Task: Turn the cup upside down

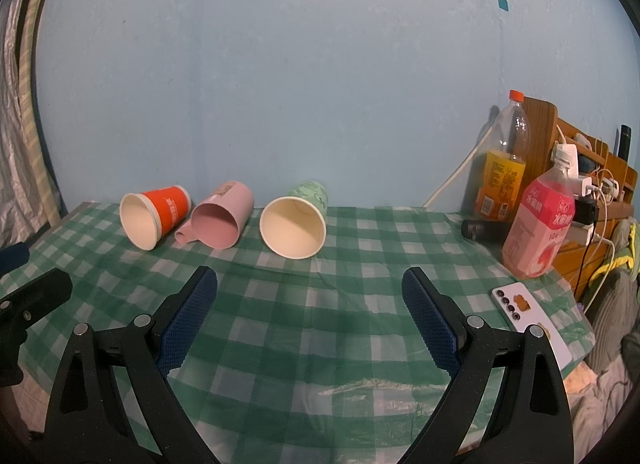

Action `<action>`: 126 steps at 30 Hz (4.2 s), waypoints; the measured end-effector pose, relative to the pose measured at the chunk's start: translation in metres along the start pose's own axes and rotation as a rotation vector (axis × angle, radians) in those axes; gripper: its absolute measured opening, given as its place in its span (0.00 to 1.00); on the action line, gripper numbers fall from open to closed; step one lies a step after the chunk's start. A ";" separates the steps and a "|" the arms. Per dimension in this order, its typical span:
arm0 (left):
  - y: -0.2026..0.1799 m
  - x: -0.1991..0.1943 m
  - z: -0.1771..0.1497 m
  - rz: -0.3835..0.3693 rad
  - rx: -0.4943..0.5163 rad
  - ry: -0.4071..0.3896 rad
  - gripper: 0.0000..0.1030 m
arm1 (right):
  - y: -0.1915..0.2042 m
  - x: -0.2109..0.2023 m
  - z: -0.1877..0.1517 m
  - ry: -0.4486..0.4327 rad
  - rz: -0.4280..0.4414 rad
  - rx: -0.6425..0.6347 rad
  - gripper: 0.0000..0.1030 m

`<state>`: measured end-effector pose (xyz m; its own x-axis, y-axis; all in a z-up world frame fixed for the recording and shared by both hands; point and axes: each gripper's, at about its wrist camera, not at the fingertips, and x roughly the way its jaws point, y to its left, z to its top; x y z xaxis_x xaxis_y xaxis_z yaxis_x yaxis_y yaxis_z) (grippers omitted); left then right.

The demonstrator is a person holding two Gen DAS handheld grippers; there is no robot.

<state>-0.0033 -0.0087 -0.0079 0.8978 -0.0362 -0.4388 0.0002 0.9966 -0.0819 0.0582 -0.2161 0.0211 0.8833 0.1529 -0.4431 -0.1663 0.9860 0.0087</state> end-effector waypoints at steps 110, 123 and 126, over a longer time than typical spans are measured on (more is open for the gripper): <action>-0.101 0.208 0.103 -0.188 0.082 0.620 0.75 | -0.137 0.174 0.051 0.467 0.245 0.457 0.90; -0.057 0.139 0.064 -0.141 0.037 0.524 0.75 | -0.091 0.149 0.032 0.476 0.335 0.388 0.90; -0.051 0.135 0.054 -0.127 0.018 0.516 0.75 | -0.083 0.147 0.026 0.485 0.342 0.377 0.90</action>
<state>0.1415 -0.0600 -0.0142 0.5565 -0.1835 -0.8103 0.1065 0.9830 -0.1495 0.2129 -0.2742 -0.0211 0.4985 0.4988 -0.7091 -0.1590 0.8567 0.4908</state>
